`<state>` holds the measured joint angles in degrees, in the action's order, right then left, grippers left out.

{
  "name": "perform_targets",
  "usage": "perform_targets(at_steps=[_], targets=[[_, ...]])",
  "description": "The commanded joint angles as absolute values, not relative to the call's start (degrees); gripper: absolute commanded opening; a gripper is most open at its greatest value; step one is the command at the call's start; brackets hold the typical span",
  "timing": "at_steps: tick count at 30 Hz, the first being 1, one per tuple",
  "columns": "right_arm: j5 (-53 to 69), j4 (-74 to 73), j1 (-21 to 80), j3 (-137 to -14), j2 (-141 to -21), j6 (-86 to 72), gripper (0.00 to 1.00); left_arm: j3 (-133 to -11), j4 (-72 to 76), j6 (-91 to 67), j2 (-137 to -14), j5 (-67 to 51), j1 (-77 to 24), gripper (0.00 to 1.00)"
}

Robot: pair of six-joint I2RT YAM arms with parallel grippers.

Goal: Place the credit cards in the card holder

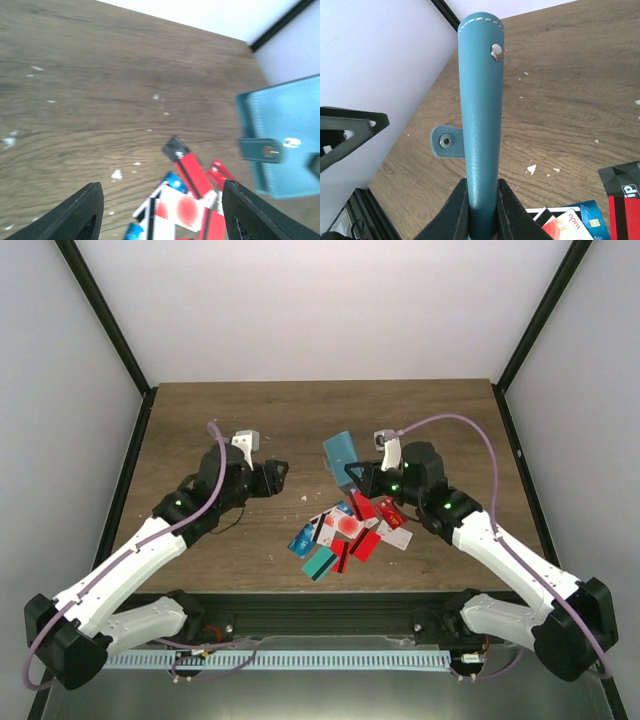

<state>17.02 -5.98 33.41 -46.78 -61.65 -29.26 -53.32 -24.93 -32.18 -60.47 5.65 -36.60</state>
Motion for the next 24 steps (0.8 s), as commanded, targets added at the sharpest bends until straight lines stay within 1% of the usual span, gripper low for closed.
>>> perform_targets(at_steps=[1, 6, 11, 16, 24], targets=[[18.2, -3.6, 33.9, -47.0, -63.2, -31.6, 0.01, -54.4, -20.8, -31.7, -60.9, -5.6, -37.1, 0.67], [19.0, -2.6, 34.4, -46.4, -63.5, -32.4, 0.01, -56.3, -20.1, -31.7, -63.8, -7.6, -38.0, 0.67], [19.2, -2.2, 34.8, -45.8, -63.8, -32.7, 0.01, -58.0, -16.6, -31.6, -67.4, -13.5, -39.6, 0.66], [20.0, -1.4, 34.8, -45.0, -63.9, -33.0, 0.01, -59.3, -15.2, -31.9, -71.1, -13.3, -40.7, 0.63], [20.7, -1.0, 34.8, -44.7, -63.7, -32.8, 0.01, -60.2, -14.3, -31.6, -74.6, -12.3, -41.2, 0.56]])
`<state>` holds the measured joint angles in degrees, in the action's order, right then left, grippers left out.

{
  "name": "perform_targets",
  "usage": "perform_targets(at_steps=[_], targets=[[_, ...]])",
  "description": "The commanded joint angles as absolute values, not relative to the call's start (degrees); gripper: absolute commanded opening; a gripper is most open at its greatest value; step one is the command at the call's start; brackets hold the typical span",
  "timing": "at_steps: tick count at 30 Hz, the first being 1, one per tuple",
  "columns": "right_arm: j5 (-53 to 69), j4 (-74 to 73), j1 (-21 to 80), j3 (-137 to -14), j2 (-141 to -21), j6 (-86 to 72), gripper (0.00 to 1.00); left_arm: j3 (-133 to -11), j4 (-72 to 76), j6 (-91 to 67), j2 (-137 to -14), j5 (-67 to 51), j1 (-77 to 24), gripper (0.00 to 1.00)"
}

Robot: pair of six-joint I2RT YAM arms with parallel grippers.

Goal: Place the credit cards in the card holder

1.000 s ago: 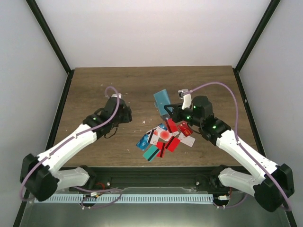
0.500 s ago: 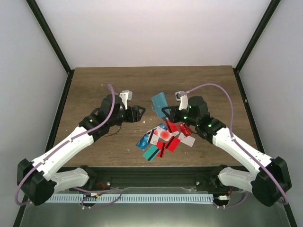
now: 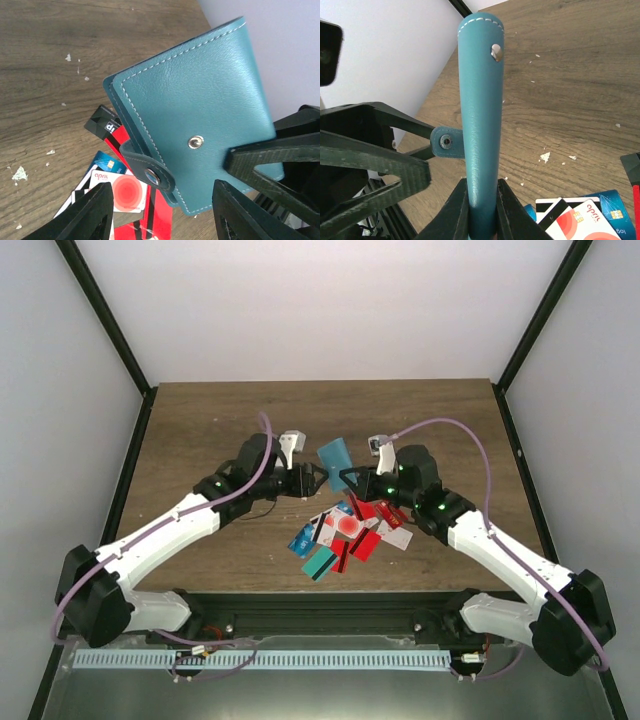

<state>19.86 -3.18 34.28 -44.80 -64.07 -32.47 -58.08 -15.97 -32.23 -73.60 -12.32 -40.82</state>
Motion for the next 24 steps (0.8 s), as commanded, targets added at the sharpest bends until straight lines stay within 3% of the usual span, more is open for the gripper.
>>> perform_targets(at_steps=[1, 7, 13, 24], targets=[[20.7, -0.9, 34.8, -44.7, -63.7, -32.8, 0.01, -60.1, -14.1, -31.6, -74.9, -11.8, -41.2, 0.54], [20.9, -0.5, 34.8, -44.4, -63.6, -32.5, 0.01, -60.1, -12.8, -31.3, -76.9, -10.9, -41.2, 0.37], [21.9, 1.5, 34.8, -43.4, -64.6, -33.0, 0.01, -58.2, -11.3, -31.0, -76.6, -7.4, -41.2, 0.04], [31.4, 12.0, 35.2, -42.2, -78.5, -39.3, 0.01, -47.2, -12.6, -33.5, -67.3, 6.0, -40.6, 0.04]])
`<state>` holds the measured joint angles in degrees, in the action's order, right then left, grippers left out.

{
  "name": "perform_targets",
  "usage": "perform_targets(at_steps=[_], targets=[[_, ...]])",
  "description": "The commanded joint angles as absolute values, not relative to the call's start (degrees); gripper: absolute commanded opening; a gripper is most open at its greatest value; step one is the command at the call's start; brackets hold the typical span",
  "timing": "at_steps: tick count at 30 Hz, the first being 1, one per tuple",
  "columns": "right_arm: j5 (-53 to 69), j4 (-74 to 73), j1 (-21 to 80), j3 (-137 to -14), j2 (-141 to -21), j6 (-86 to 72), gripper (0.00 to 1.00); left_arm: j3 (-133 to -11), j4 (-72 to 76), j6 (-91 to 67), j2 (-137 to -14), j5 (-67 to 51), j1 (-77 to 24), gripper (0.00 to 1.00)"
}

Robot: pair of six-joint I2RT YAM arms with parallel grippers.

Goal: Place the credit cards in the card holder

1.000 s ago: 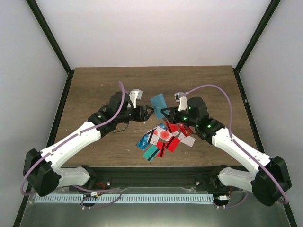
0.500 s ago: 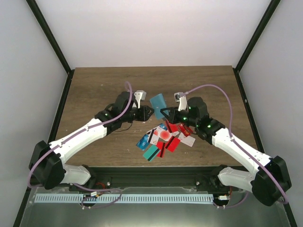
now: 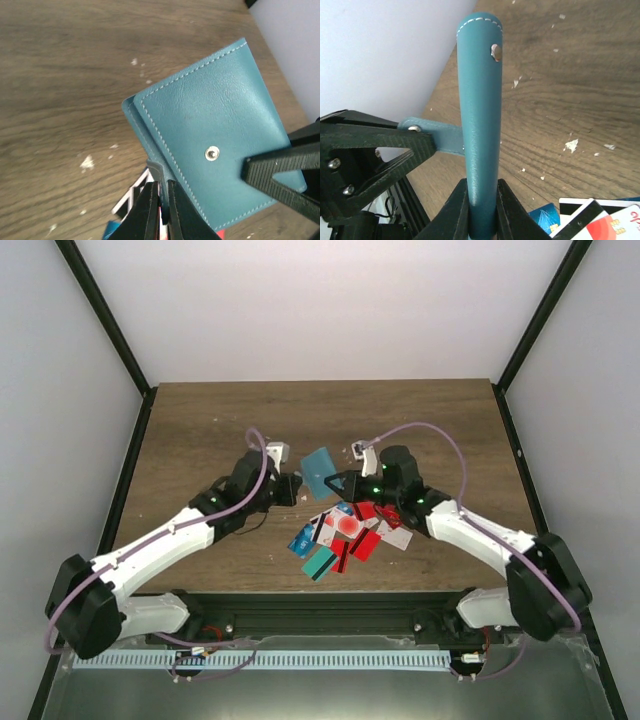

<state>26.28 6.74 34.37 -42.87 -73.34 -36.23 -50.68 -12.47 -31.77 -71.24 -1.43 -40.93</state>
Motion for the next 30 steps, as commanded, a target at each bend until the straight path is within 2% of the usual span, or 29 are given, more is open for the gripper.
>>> perform_targets(at_steps=[1, 8, 9, 15, 17, 24, 30], targets=[[32.1, 12.9, 35.7, -42.7, -80.5, -39.8, 0.01, -45.9, -13.0, -33.8, -66.4, 6.9, -40.4, 0.04], [33.8, 14.0, 40.9, -50.8, -97.9, -41.1, 0.02, -39.2, -15.6, -36.0, -62.0, 10.7, -39.4, 0.04], [33.9, 14.1, 41.0, -51.6, -99.8, -41.7, 0.06, -38.5, -16.3, -36.2, -61.6, 11.1, -39.3, 0.04], [35.0, 11.7, 41.1, -54.9, -106.6, -39.9, 0.50, -37.3, -20.3, -36.2, -58.9, 12.6, -39.1, 0.04], [34.8, 9.2, 41.1, -56.2, -107.2, -37.5, 0.59, -37.4, -21.1, -35.6, -57.9, 12.7, -39.0, 0.04], [36.1, 9.5, 41.1, -55.3, -104.2, -31.8, 0.76, -37.3, -21.6, -33.1, -56.7, 12.2, -39.0, 0.04], [38.3, 12.0, 41.3, -55.7, -105.7, -34.4, 0.77, -38.7, -21.4, -32.6, -57.2, 11.5, -38.9, 0.04]])
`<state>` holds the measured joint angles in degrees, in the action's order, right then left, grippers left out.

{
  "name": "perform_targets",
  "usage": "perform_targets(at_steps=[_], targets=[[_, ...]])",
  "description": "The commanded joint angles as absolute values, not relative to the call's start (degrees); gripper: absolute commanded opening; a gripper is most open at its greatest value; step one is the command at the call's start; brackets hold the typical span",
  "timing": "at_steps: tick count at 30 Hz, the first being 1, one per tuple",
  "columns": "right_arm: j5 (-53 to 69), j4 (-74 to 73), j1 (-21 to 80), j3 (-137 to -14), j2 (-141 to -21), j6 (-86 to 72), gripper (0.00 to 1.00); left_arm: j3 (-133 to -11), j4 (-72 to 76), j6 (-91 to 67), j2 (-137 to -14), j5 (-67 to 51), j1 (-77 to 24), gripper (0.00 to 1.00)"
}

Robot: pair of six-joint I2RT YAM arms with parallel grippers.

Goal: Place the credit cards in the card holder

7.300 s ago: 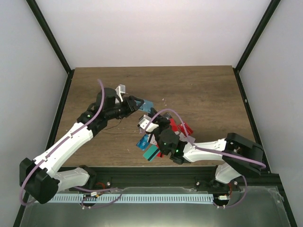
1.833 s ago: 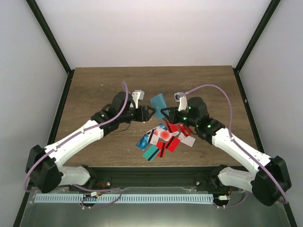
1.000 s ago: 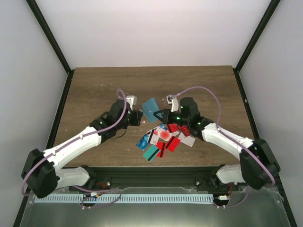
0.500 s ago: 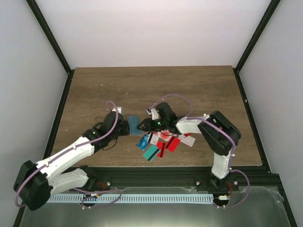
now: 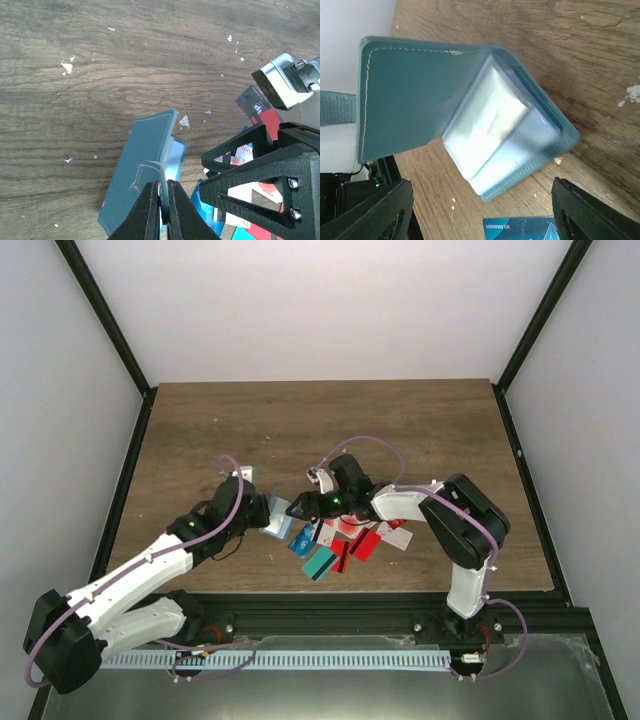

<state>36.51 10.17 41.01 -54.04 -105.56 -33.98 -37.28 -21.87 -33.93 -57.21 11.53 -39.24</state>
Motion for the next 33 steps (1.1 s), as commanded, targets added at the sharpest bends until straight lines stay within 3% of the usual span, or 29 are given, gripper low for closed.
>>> perform_targets(at_steps=[1, 5, 12, 33], targets=[[38.1, 12.4, 41.3, -55.6, -106.1, -35.1, 0.77, -39.1, -21.4, -32.6, -57.2, 11.1, -38.9, 0.04], [37.6, 14.2, 41.4, -55.2, -107.7, -38.5, 0.72, -39.2, -20.3, -33.5, -56.9, 9.5, -38.9, 0.04], [39.2, 17.3, 42.3, -55.5, -109.2, -40.8, 0.53, -37.6, -18.7, -37.9, -59.4, 8.1, -38.3, 0.04], [42.7, 26.2, 42.9, -59.2, -120.1, -51.2, 0.52, -29.0, -15.6, -41.0, -58.1, -2.9, -23.6, 0.04]])
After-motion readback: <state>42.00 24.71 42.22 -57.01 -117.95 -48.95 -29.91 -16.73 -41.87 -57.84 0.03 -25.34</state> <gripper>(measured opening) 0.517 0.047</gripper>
